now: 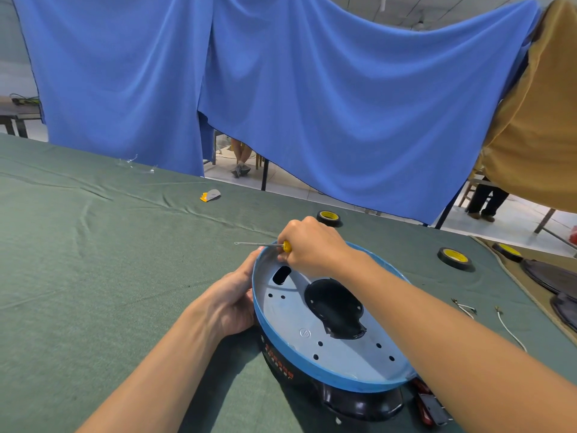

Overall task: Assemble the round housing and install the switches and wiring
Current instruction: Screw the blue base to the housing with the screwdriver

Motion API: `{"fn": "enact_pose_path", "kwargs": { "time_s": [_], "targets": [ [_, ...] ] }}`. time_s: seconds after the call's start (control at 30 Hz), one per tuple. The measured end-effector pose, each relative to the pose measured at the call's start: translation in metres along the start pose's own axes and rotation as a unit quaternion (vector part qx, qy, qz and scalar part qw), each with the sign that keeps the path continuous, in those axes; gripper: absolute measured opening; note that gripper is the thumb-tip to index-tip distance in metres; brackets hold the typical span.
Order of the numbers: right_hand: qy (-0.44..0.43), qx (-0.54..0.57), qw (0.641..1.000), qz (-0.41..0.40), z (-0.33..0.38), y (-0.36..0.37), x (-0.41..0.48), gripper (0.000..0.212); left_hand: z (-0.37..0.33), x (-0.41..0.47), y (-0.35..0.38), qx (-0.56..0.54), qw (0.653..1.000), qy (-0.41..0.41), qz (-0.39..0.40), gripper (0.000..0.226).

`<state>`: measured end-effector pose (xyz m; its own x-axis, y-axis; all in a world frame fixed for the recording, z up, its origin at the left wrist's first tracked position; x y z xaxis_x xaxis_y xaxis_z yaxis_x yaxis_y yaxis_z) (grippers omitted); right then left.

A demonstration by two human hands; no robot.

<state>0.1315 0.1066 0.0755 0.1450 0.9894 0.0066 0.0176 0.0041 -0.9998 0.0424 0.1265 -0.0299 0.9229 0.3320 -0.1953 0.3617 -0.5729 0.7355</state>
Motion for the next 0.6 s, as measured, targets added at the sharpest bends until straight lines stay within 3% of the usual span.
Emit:
{"fn": "enact_pose_path", "kwargs": {
  "time_s": [0.1,0.27,0.37,0.47,0.6],
  "targets": [
    [-0.019,-0.013,1.000,-0.002,0.0035,-0.0023,-0.0001,0.007,-0.0002,-0.0016,0.0006,0.012,1.000,-0.004,0.007,0.072],
    [-0.033,-0.026,0.999,-0.001,0.0047,-0.0055,-0.0001,0.007,-0.0002,-0.0015,0.0009,0.015,1.000,-0.008,0.017,0.056],
    [-0.024,-0.033,0.999,0.007,0.0038,-0.0041,0.0008,0.002,0.0001,-0.0002,-0.0016,0.013,1.000,-0.002,0.005,0.062],
    [0.000,-0.038,0.999,-0.003,0.0012,-0.0020,0.0011,0.022,-0.0005,0.0032,-0.0062,0.008,1.000,0.003,-0.014,0.058],
    [0.006,-0.035,0.999,-0.001,0.0014,0.0025,0.0014,0.023,0.0014,0.0046,-0.0084,-0.017,1.000,-0.004,-0.022,0.056]
  ]
}}
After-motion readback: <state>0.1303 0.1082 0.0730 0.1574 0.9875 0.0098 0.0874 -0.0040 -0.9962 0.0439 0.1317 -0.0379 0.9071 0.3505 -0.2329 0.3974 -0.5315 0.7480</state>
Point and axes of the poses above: each hand's wrist, its own x-axis towards the middle knuckle, its own y-axis out of the palm, z = x × y, the point moved 6 cm from there along x, towards the middle knuckle, and after that the axes turned 10 degrees about z, right-handed, at the moved point
